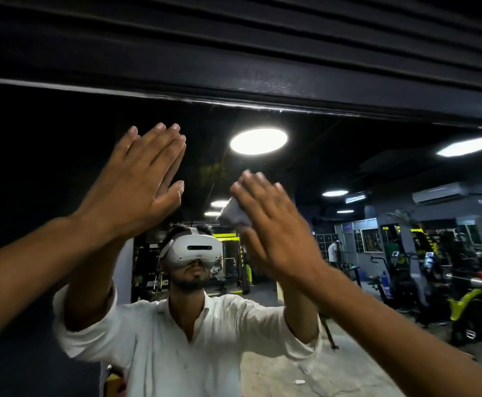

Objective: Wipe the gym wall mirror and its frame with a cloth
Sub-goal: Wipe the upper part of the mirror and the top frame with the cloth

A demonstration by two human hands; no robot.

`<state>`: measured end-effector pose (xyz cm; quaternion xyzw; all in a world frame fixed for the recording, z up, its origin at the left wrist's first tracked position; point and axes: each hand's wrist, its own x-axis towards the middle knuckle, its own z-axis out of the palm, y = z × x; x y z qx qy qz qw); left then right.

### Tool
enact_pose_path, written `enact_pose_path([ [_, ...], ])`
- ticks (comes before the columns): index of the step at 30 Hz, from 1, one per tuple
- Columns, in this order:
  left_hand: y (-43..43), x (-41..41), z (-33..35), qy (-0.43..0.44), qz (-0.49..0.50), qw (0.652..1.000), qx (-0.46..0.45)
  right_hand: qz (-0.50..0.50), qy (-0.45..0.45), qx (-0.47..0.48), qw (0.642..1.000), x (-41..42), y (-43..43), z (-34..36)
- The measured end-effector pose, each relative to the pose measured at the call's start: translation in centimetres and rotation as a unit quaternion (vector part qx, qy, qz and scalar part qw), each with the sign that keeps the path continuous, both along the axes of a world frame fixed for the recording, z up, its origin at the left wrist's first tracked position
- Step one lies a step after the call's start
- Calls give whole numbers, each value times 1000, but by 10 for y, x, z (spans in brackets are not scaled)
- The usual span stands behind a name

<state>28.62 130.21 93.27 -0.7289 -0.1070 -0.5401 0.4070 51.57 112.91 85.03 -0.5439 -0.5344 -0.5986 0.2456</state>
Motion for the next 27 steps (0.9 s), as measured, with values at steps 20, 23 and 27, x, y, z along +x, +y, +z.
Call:
enact_pose_path([
  [20,49,-62,20,-34,26,999,-19,14,92,152,984,-41,34,118],
  [23,57,-68,16,-59,37,997,-20,26,259,255,931,-21,16,127],
  [27,58,-65,13,-65,22,997,-21,26,259,268,928,-84,68,136],
])
